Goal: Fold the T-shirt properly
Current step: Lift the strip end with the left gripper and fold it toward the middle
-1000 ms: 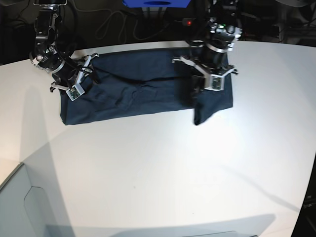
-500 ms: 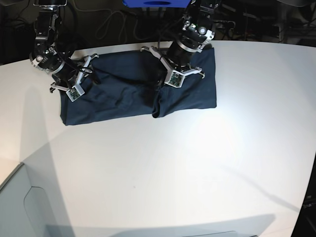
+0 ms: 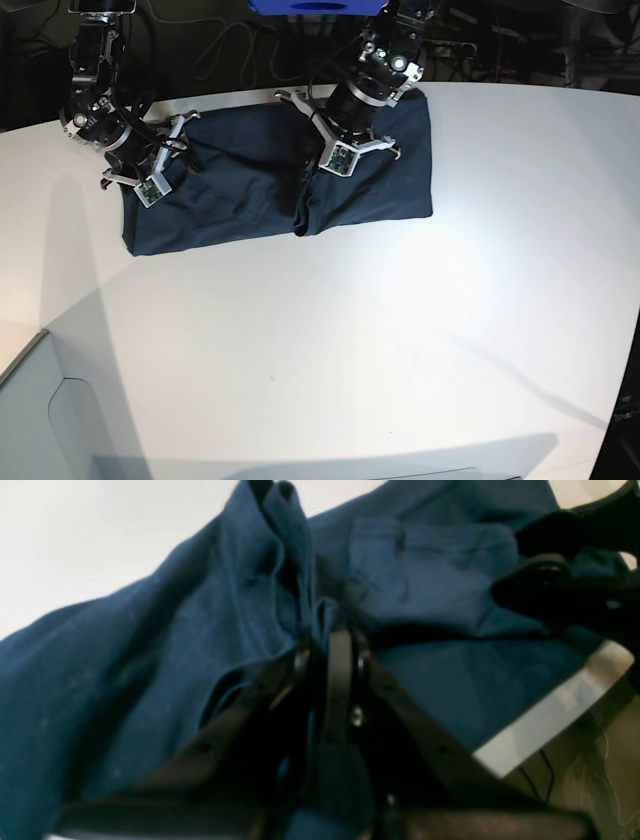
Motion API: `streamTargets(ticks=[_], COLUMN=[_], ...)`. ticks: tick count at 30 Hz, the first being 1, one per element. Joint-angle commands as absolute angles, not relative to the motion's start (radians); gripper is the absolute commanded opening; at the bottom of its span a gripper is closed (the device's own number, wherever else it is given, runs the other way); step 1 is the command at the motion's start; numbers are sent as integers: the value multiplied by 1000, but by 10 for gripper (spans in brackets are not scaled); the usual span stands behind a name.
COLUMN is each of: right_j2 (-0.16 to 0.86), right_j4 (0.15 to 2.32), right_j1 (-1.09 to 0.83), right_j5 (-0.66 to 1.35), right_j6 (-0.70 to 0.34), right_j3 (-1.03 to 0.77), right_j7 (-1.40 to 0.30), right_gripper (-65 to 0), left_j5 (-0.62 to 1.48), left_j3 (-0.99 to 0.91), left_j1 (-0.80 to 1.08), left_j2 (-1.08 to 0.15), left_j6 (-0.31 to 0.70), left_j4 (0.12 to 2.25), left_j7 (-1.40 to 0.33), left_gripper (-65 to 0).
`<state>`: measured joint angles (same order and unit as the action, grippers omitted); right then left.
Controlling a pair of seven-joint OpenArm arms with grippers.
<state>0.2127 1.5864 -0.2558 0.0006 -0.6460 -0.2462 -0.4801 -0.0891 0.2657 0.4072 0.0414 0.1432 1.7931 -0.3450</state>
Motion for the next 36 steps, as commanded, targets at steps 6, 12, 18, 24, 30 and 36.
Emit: streamTargets(ticks=[6, 12, 18, 24, 30, 36], right_j2=[220, 220, 220, 223, 223, 223], right_j4=[1598, 1600, 1600, 1600, 1600, 1600], right_j1=[-251, -251, -255, -257, -254, -251], right_j5=[4, 4, 4, 5, 5, 5], right_j6=[-650, -650, -650, -650, -650, -650], right_j3=[-248, -249, -252, -254, -254, -254], right_j7=[-476, -476, -476, -476, -476, -476], right_gripper=[-315, -315, -315, -315, -315, -312], left_j5=[-74, -73, -73, -74, -79, -74], left_j3=[272, 311, 331, 326, 328, 328], left_j1=[394, 380, 377, 375, 378, 392], left_j2=[51, 47, 48, 48, 48, 48], left_j6=[150, 154, 148, 148, 148, 148], left_j4=[1808, 1793, 1796, 1797, 1804, 1839], left_j7=[-325, -326, -328, -329, -329, -321], left_gripper=[-650, -650, -607, -578, -469, -286])
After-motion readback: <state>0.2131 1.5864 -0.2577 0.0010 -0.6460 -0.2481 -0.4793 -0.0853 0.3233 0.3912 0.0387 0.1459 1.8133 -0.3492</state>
